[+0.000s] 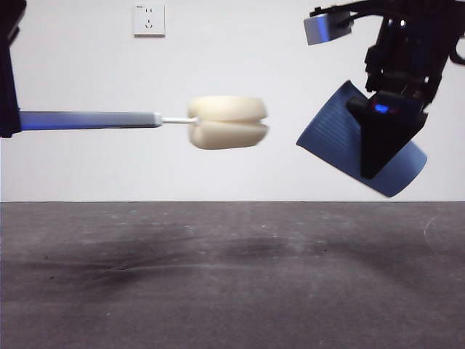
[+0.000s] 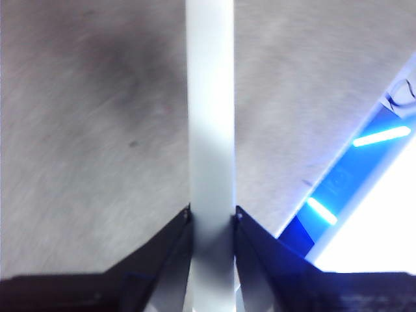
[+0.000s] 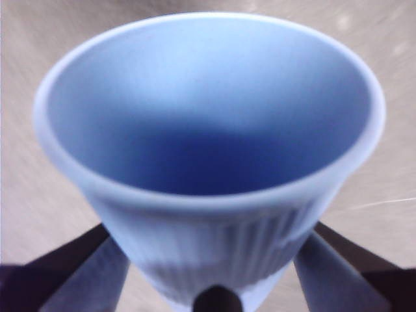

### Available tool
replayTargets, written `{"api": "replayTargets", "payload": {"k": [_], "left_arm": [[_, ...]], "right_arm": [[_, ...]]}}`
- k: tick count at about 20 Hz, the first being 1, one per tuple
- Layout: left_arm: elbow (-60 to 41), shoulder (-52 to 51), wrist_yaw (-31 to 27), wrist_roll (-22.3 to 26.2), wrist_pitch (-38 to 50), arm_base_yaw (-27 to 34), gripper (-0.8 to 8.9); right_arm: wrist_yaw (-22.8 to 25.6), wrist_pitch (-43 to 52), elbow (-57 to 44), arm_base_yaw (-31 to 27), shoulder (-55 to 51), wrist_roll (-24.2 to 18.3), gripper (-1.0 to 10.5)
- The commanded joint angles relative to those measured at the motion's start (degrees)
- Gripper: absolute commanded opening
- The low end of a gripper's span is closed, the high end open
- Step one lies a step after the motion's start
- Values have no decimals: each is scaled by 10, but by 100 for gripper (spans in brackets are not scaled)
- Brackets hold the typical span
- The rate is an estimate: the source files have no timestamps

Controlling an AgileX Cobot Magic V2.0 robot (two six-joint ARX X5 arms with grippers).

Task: Pick up the cup brush,pick up the cup,insert the brush into the cup,clean the cup,put the cup brush back,put the cup back to the fixed position on the table

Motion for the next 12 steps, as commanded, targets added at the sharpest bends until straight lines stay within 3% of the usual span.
{"api": "replayTargets", "payload": {"k": [1,9,12], "left_arm": [[0,2,-2,10,13,-12,-12],[0,25,-1,10,13,-47,-12],[0,42,-1,4,22,-64,-12]], "right_arm": [[36,-18,1,17,0,-79,-13],[120,-27,1,73,3,-177,-13],[136,-26,1,89,10,-194,-13]]}}
